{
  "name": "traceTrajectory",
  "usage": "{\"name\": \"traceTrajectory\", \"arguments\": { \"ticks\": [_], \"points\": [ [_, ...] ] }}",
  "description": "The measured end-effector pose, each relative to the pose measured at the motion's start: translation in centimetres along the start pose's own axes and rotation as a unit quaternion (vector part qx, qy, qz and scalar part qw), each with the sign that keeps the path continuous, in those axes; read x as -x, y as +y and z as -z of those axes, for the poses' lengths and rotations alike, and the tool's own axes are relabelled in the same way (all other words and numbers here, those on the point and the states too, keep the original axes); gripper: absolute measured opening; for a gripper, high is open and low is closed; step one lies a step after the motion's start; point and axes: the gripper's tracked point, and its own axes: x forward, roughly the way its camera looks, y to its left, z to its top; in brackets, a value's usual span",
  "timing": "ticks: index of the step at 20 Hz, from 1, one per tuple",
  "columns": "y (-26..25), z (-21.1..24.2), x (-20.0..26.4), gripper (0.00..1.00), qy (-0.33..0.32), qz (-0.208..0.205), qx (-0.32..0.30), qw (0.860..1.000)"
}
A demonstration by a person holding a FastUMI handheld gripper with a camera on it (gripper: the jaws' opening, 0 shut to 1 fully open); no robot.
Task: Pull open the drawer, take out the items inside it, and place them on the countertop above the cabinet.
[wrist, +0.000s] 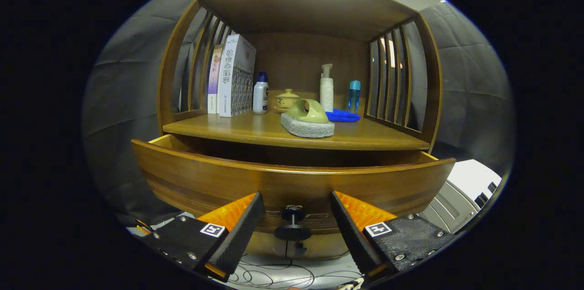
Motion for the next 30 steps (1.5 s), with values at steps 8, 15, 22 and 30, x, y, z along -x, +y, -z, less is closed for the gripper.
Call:
{"name": "traceTrajectory", "arguments": {
  "ticks": [8, 15, 22, 30],
  "points": [
    [0.1, -0.9, -3.8, 0.95, -0.016, -0.001, -0.004, 1.0],
    [0.3, -1.4, -5.9, 0.95, -0.025, 0.007, -0.012, 1.0],
    [0.8, -9.0, 0.6, 0.94, -0.074, -0.002, 0.004, 0.997],
    [1.1, -17.4, 14.5, 0.94, -0.142, 0.0, 0.005, 0.99]
  ]
}}
